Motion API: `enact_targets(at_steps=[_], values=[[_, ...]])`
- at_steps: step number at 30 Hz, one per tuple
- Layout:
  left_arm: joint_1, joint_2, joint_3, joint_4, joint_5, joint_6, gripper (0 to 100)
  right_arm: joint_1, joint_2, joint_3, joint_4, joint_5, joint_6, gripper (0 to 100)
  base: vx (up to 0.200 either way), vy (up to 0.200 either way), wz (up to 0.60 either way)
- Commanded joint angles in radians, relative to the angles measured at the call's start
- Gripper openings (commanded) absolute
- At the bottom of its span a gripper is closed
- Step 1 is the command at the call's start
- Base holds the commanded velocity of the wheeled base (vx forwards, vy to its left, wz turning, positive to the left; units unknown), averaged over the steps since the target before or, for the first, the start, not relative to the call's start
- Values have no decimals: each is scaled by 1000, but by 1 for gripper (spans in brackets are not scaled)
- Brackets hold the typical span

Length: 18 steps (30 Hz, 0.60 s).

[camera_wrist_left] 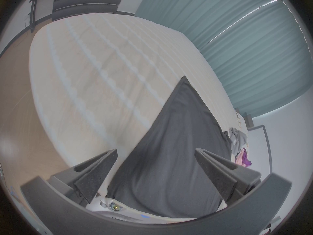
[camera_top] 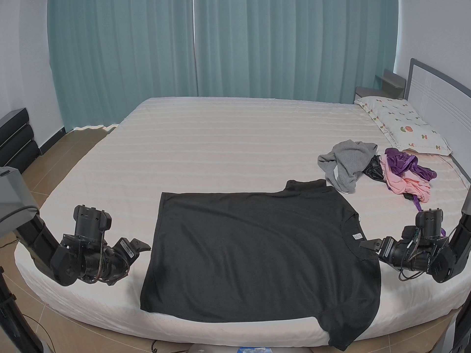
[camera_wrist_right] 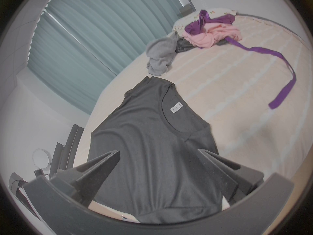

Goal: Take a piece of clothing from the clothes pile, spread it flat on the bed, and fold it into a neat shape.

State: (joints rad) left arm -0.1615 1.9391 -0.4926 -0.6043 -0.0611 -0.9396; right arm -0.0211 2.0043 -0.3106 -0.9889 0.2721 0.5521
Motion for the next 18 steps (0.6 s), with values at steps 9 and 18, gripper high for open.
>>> enact_targets(at_steps=[9,18], values=[[-90,-69,164,-100,0,-41,100,6,-36,180,-175,6,-1,100,-44,0,0],[-115,-63,158,-103,-6,-88,100,30,-16,176,-177,2,-1,100,0,-89,0]])
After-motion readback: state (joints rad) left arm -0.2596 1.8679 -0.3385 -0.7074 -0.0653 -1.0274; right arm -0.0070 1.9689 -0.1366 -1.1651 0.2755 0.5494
